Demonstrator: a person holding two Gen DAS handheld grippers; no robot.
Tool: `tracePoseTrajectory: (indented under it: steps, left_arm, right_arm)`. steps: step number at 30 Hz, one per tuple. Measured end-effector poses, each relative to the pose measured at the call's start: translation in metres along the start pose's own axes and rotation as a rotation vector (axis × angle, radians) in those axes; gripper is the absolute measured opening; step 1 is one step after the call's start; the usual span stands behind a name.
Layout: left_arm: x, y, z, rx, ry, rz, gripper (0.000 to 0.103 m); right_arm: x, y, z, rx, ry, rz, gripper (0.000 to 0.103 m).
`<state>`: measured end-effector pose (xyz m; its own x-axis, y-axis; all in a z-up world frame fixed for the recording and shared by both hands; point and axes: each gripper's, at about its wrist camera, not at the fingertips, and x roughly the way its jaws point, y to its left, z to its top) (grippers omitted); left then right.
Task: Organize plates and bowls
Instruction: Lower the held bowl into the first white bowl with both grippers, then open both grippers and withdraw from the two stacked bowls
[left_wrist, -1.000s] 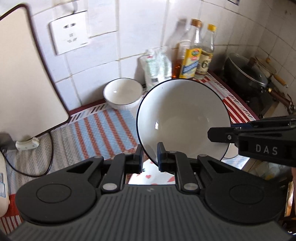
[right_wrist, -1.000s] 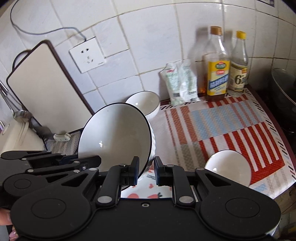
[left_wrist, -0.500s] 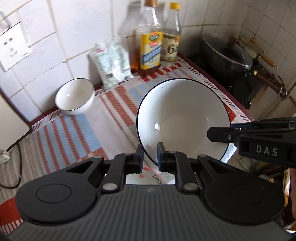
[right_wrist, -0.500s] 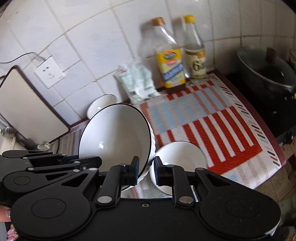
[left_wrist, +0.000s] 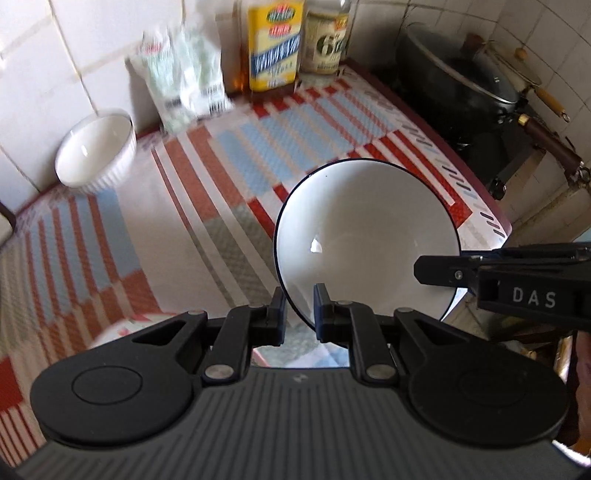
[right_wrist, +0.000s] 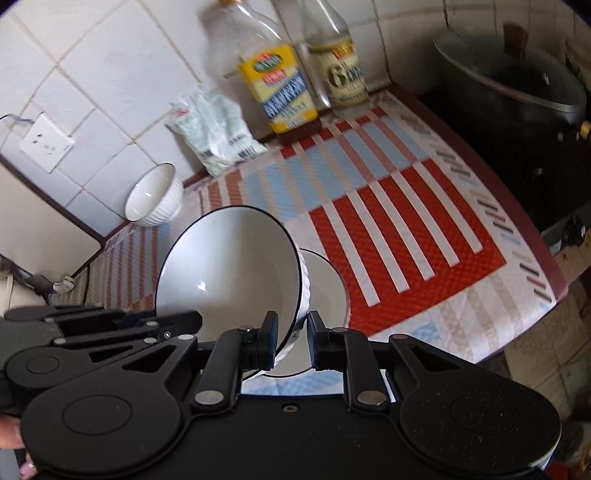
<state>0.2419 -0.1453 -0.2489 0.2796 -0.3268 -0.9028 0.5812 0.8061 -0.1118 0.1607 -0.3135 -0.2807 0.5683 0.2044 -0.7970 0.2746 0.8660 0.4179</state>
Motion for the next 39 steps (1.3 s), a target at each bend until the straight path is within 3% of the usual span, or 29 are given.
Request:
tracePoseTrajectory:
  steps: [10, 18, 24, 30, 39]
  left_arm:
    - [0.035, 0.004, 0.001, -0.11, 0.052, -0.007, 0.012]
    - [0.04, 0.007, 0.006, -0.115, 0.068, 0.006, 0.012]
    - [0.041, 0.001, 0.008, -0.107, 0.096, 0.041, 0.012]
    - [0.04, 0.008, 0.007, -0.158, 0.095, 0.006, 0.013]
    - [0.04, 0.008, 0.007, -0.185, 0.101, 0.008, 0.017]
  right_arm:
    - [0.031, -0.025, 0.008, 0.023, 0.098, 0.023, 0.021]
    - [0.042, -0.023, 0.009, -0.012, 0.142, 0.004, 0.021]
    - [0.043, -0.014, 0.007, -0.094, 0.129, -0.041, 0.021]
    - [0.033, -0.004, 0.004, -0.19, 0.045, -0.073, 0.021]
    - [0.047, 0.007, -0.007, -0.307, 0.054, -0.16, 0.023]
